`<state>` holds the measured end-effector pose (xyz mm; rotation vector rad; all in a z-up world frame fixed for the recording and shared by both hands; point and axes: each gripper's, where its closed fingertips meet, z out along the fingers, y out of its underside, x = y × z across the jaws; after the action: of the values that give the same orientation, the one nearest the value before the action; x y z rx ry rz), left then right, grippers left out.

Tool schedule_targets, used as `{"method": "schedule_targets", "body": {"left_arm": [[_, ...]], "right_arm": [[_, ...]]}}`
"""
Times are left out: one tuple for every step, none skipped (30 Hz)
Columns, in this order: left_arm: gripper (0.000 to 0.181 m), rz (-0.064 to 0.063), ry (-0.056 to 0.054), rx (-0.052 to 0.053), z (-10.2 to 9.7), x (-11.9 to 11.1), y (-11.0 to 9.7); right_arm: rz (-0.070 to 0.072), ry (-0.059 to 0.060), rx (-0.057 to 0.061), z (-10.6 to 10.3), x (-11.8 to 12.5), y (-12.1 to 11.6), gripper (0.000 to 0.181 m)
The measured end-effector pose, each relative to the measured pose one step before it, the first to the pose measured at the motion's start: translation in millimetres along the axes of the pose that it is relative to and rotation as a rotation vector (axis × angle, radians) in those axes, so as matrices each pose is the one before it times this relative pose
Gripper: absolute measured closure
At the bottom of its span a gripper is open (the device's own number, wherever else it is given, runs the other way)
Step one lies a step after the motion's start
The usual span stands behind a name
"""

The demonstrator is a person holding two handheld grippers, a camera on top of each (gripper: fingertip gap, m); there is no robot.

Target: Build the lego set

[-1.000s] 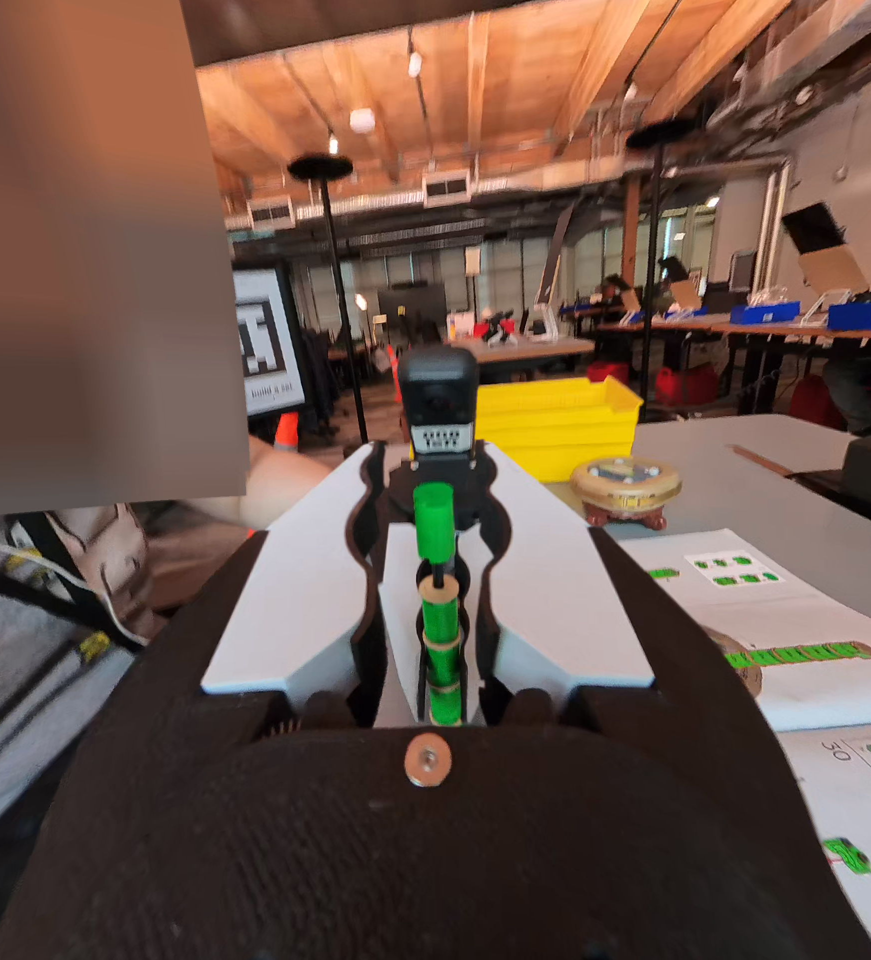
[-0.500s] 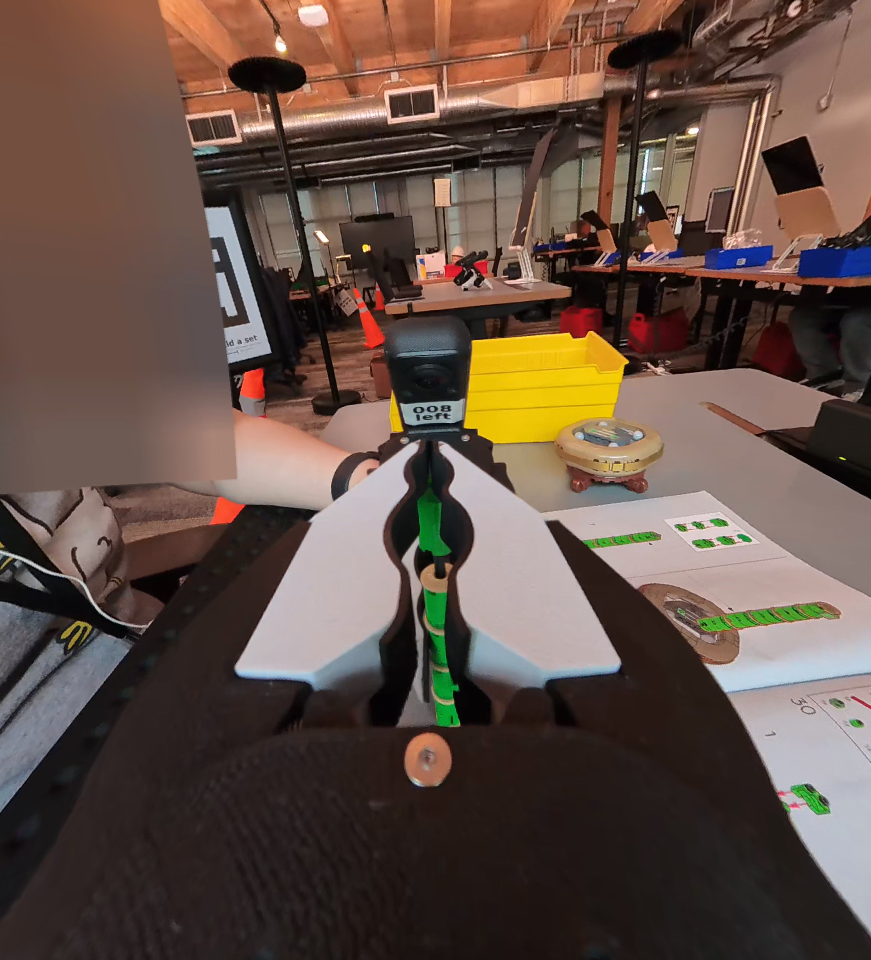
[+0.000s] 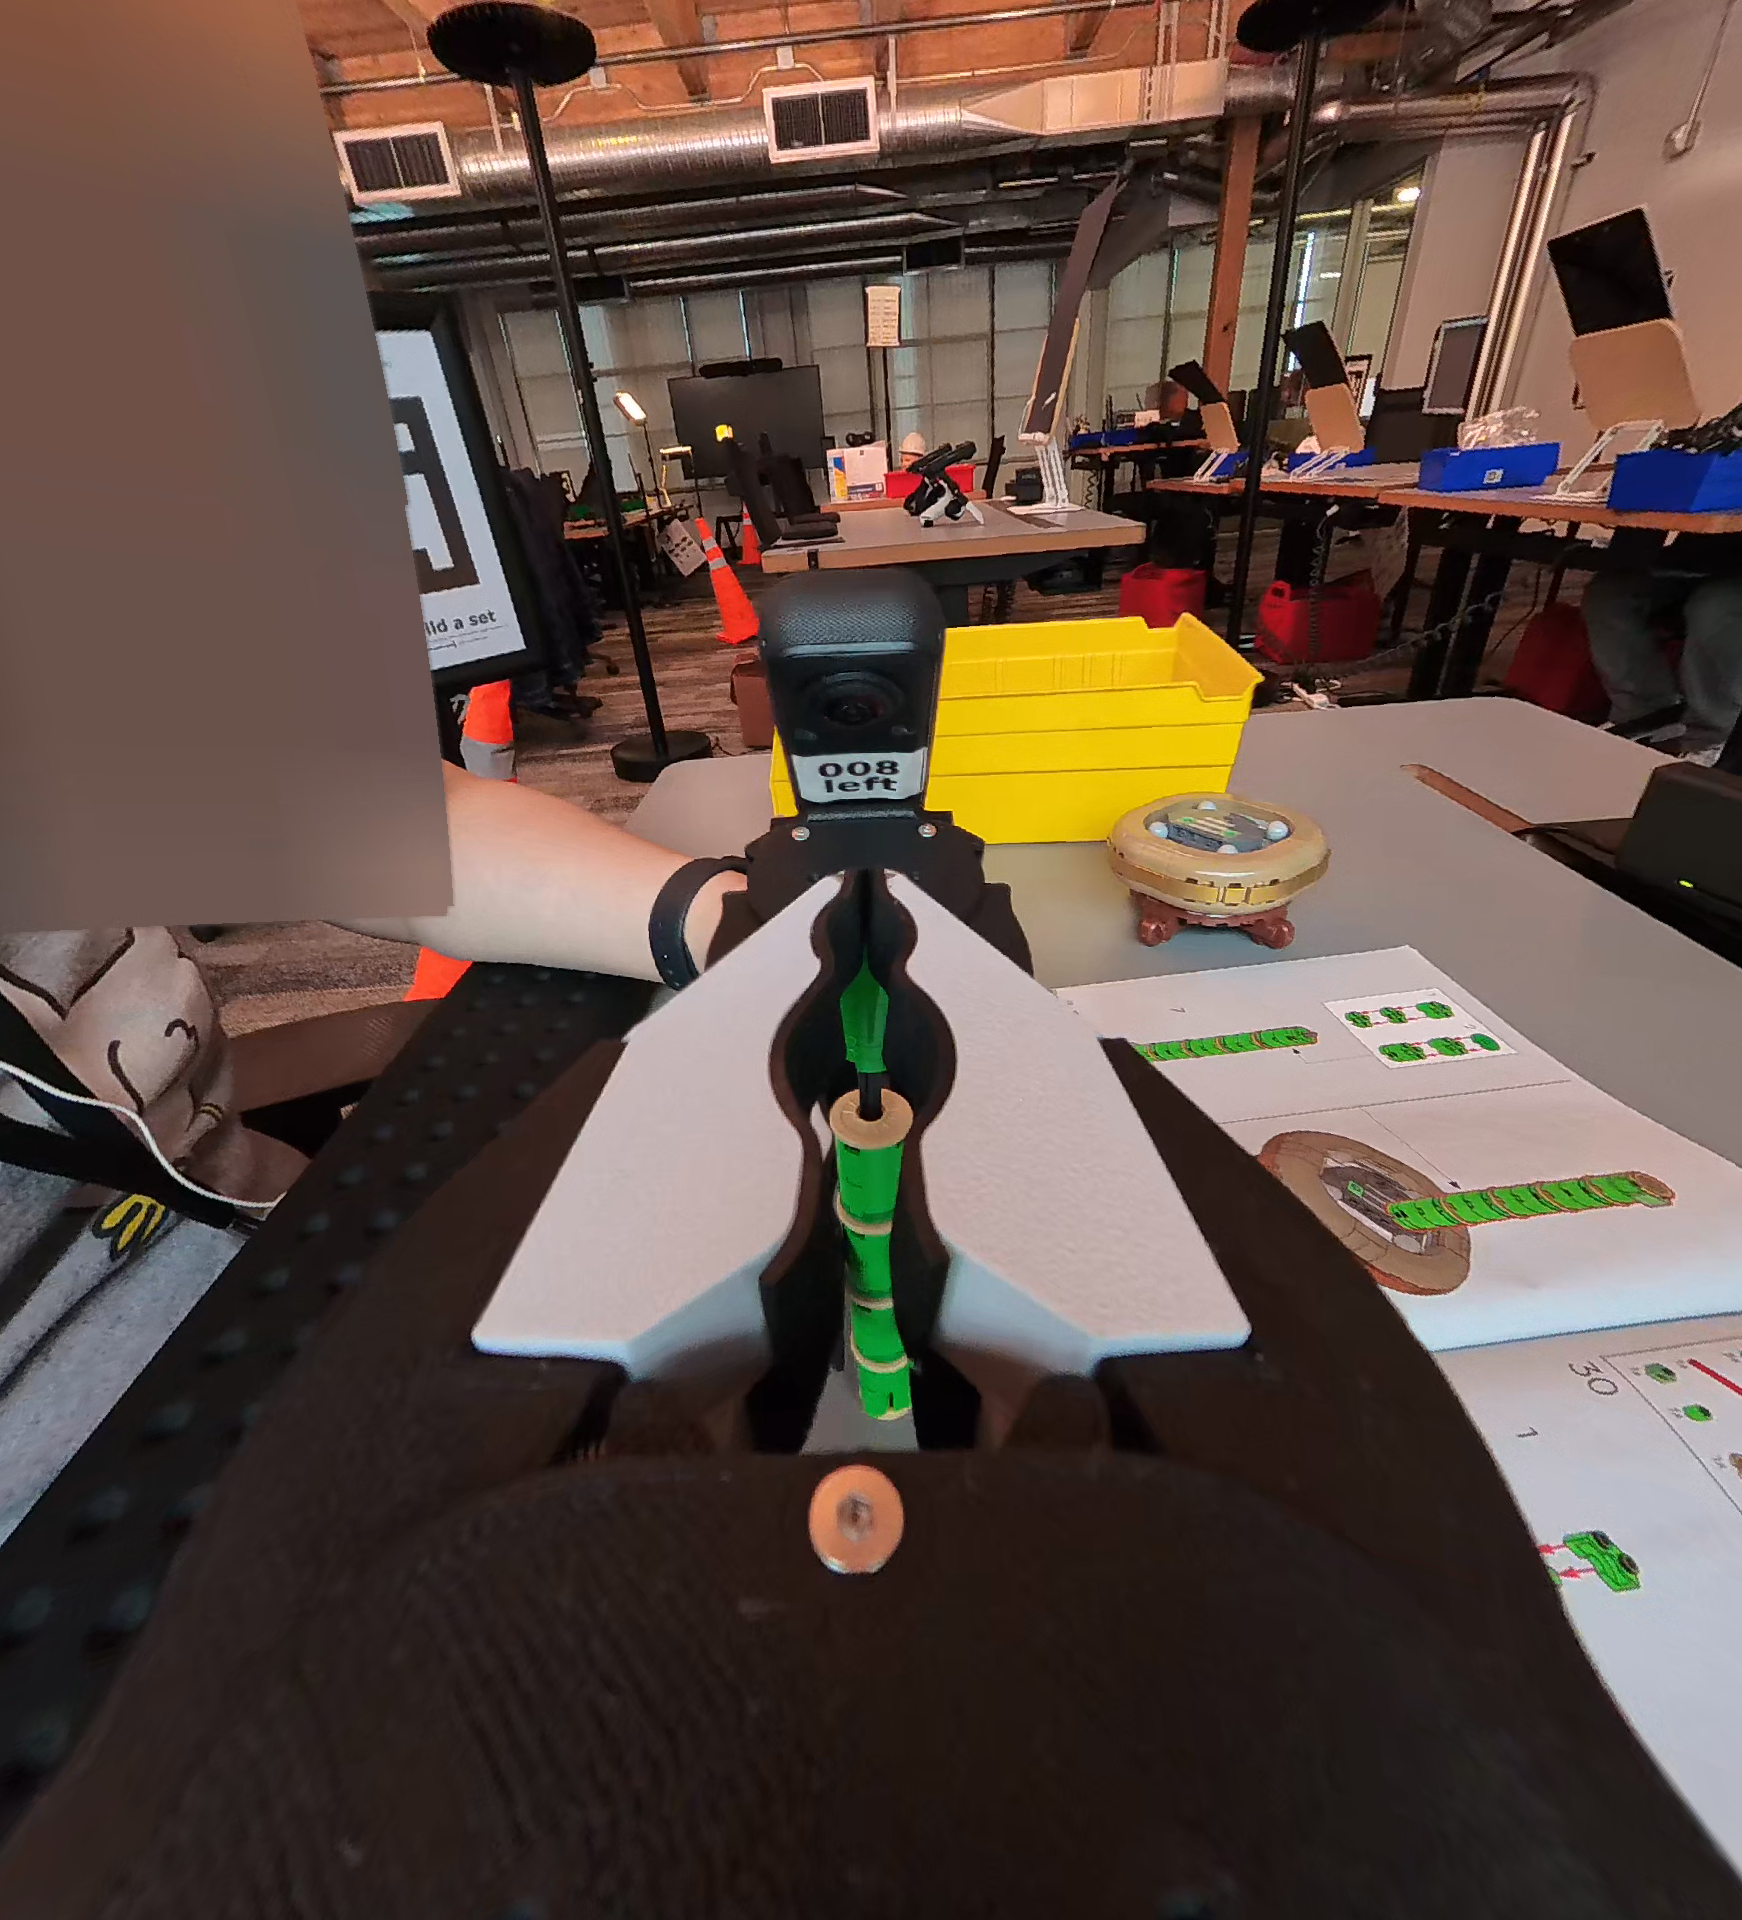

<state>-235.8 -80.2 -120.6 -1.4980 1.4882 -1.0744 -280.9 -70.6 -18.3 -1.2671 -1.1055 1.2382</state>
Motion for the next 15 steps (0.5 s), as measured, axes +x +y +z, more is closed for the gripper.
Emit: {"method": "schedule_targets", "body": {"left_arm": [[0.165,0.0018,-0.0005,-0.0002,0.0,0.11,0.04],[0.165,0.0016,-0.0005,-0.0002,0.0,0.11,0.04],[0.165,0.0017,0.0004,-0.0004,-0.01,0.23,0.06],[0.165,0.0006,-0.0004,-0.0002,-0.01,0.01,0.03],[0.165,-0.0004,0.0019,-0.0003,-0.02,0.3,0.05],[0.165,0.0,0.0021,-0.0006,0.0,0.39,0.19],[0.165,-0.0006,-0.0016,0.0001,0.0,-0.17,-0.01],[0.165,-0.0013,0.0014,-0.0003,-0.03,0.19,0.04],[0.165,-0.0005,0.0,-0.0004,0.1,0.03,0.11],[0.165,-0.0016,-0.0005,0.0,0.08,-0.07,-0.03],[0.165,-0.0021,0.003,-0.0006,0.04,0.36,0.03],[0.165,0.0002,0.0013,-0.0007,-0.05,0.16,0.1],[0.165,0.0,0.0002,-0.0006,0.05,0.02,0.04],[0.165,0.0001,0.0021,-0.0005,0.06,0.28,0.03],[0.165,0.0,0.0002,-0.0003,-0.02,0.03,0.05]], "right_arm": [[-0.0114,0.0008,-0.0079,0.37,-1.0,0.27,0.181],[-0.0123,-0.0026,-0.0063,0.26,-1.48,0.22,0.181],[-0.01,0.0011,-0.0032,0.28,-0.99,0.14,0.181],[-0.0124,0.0022,-0.0012,0.4,-0.85,0.16,0.181],[-0.0063,-0.0061,-0.0024,0.74,-1.97,0.19,0.181],[-0.0082,0.0004,-0.0028,0.55,-0.61,0.12,0.181],[-0.013,0.0047,-0.0012,-0.26,0.08,0.08,0.181],[0.0038,-0.0071,-0.0028,-0.18,-0.96,0.19,0.181],[-0.0066,0.0069,-0.0009,-0.52,0.45,0.02,0.181],[-0.011,-0.0001,-0.001,-0.36,-0.83,0.14,0.181],[0.0055,-0.0078,-0.0003,0.17,-1.48,0.13,0.18],[-0.0034,0.0048,0.0027,0.05,0.12,0.01,0.18],[-0.0014,-0.003,0.0006,0.23,-0.63,0.11,0.18],[0.006,-0.0063,-0.0007,0.28,-0.52,0.21,0.18],[0.0002,0.0017,-0.0001,-0.38,0.84,0.11,0.18]]}}
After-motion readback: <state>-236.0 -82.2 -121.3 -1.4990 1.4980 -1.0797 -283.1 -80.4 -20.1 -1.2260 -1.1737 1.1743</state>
